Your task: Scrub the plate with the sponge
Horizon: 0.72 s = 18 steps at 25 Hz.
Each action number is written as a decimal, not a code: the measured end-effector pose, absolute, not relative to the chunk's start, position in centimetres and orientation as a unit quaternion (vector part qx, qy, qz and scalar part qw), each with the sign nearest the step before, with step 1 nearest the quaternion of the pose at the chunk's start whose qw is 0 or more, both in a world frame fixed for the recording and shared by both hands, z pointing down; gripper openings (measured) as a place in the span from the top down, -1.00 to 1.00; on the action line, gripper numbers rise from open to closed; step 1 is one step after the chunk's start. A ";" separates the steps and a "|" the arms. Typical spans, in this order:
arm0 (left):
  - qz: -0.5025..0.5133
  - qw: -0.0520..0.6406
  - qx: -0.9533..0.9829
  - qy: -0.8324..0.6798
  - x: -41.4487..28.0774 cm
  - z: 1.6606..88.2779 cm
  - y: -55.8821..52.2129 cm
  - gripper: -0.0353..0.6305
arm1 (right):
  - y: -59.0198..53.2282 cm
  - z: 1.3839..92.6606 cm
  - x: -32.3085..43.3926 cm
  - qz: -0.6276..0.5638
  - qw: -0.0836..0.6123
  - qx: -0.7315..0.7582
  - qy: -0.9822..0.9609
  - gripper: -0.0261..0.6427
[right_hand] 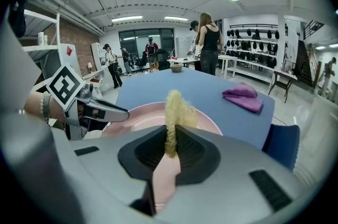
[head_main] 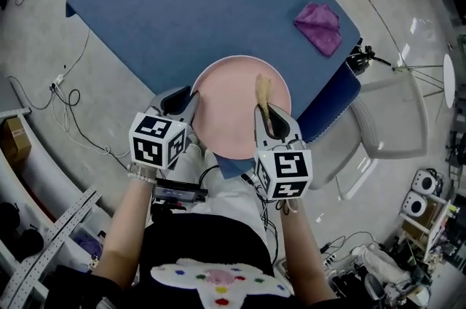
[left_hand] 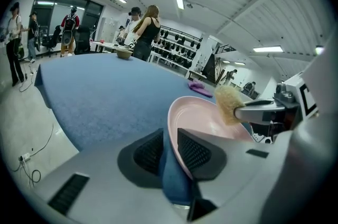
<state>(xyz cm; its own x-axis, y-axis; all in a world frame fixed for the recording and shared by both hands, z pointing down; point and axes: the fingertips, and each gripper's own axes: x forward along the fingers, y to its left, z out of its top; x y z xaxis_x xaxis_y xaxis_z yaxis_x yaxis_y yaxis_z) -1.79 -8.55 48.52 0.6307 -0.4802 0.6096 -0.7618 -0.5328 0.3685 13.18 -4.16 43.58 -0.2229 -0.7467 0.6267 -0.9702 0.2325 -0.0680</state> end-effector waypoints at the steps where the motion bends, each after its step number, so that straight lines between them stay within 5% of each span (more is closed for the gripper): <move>1: 0.223 0.316 0.845 -0.369 -1.7 48.5 -8.6 0.63 | -4.4 43.8 13.2 0.231 0.246 0.573 -0.747 0.80; 18: 0.221 0.318 0.836 -0.389 -1.3 48.5 -8.5 0.76 | -6.8 47.7 14.5 0.216 0.358 0.548 -0.724 0.80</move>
